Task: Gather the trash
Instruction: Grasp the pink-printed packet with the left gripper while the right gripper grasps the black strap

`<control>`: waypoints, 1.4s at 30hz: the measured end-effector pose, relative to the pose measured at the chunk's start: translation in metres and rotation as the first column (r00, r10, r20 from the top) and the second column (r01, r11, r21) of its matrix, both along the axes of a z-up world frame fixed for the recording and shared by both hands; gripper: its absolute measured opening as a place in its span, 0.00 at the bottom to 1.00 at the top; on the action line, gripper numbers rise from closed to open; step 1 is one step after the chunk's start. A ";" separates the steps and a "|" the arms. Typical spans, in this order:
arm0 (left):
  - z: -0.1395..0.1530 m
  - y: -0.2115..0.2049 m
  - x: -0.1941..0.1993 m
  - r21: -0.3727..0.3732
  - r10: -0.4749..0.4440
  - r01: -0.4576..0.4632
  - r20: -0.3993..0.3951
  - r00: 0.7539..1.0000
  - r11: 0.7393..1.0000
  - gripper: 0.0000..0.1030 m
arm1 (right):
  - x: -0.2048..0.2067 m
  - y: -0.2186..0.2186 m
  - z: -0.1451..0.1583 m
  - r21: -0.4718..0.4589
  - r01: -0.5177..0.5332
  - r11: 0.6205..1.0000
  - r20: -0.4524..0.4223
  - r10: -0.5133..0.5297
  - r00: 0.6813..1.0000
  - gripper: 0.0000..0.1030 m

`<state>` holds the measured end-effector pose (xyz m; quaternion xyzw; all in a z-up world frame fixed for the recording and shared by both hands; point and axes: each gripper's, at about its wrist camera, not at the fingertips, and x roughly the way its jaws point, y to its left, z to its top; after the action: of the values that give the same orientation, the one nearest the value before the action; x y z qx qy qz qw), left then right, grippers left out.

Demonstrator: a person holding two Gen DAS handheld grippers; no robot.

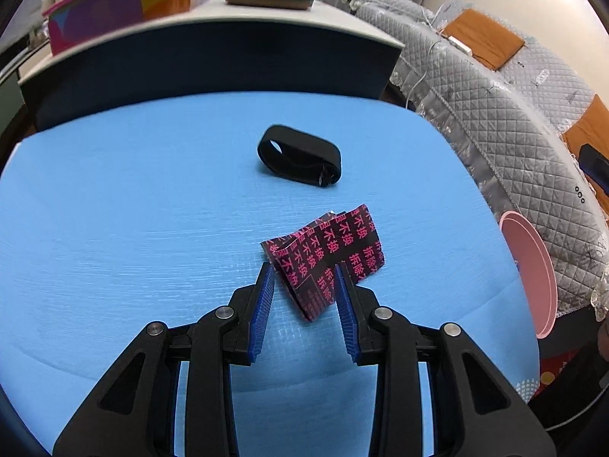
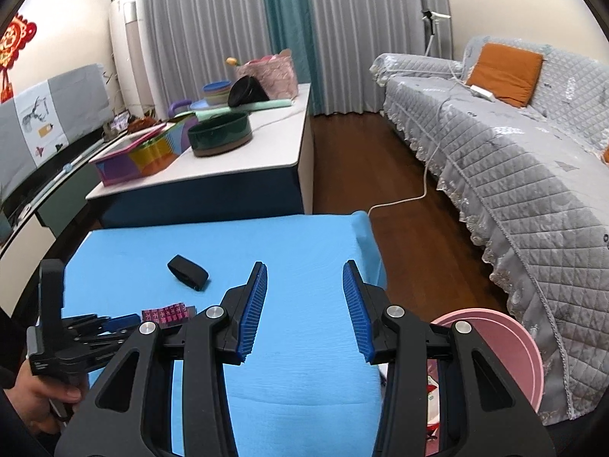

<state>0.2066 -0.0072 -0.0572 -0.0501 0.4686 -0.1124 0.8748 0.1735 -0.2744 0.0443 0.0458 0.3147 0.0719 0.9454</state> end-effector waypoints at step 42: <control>0.024 0.075 0.015 0.075 0.257 -0.264 0.089 0.962 0.962 0.07 | 0.116 0.171 -0.114 -0.094 -0.341 0.935 -0.199 0.318 0.927 0.13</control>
<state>0.2220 0.0679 -0.0331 -0.0693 0.4275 0.0222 0.9011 0.2894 -0.1033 -0.0701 -0.0616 0.4063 0.2055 0.8882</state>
